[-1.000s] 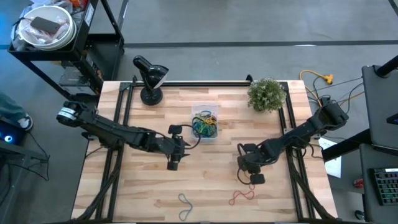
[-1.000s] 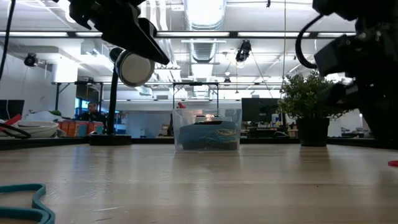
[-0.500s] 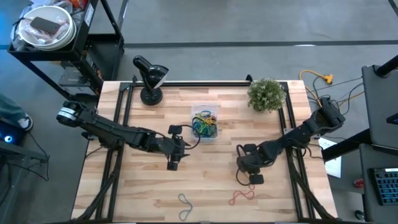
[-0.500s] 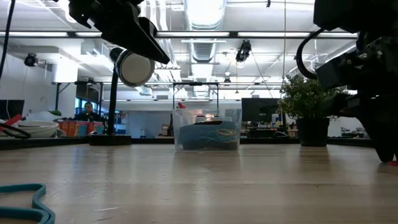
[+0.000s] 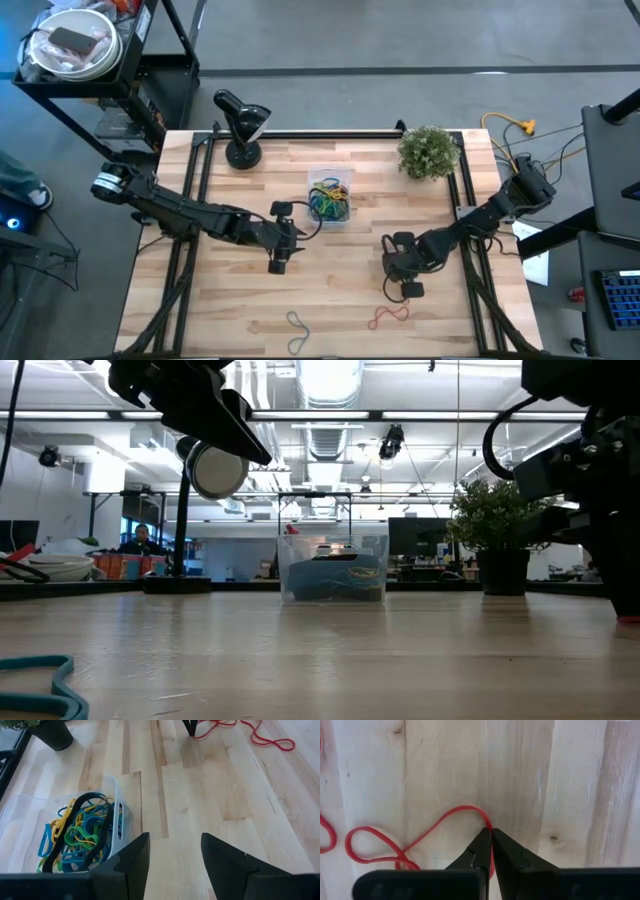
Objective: Pick and place rubber bands into bin
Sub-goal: Put red rubberband into the transparent bin
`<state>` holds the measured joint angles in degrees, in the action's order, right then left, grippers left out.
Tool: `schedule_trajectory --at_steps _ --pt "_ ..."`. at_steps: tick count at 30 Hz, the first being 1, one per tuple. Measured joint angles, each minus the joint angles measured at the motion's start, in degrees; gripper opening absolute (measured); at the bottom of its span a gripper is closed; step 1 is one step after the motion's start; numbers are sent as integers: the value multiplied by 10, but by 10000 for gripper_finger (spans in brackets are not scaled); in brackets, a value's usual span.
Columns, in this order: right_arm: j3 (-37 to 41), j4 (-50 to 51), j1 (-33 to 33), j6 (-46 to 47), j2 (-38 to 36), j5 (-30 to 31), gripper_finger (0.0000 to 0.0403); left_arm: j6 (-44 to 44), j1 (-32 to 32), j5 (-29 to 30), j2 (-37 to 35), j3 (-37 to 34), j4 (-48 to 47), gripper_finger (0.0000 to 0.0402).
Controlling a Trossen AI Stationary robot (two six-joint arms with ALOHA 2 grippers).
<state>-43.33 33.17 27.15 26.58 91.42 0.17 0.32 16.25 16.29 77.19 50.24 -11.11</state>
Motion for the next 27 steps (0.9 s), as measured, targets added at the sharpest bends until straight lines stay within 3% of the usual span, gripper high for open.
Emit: schedule_trajectory --at_steps 27 --pt "-169 -21 21 -273 -21 386 8 0 0 0 0 0 -4 162"
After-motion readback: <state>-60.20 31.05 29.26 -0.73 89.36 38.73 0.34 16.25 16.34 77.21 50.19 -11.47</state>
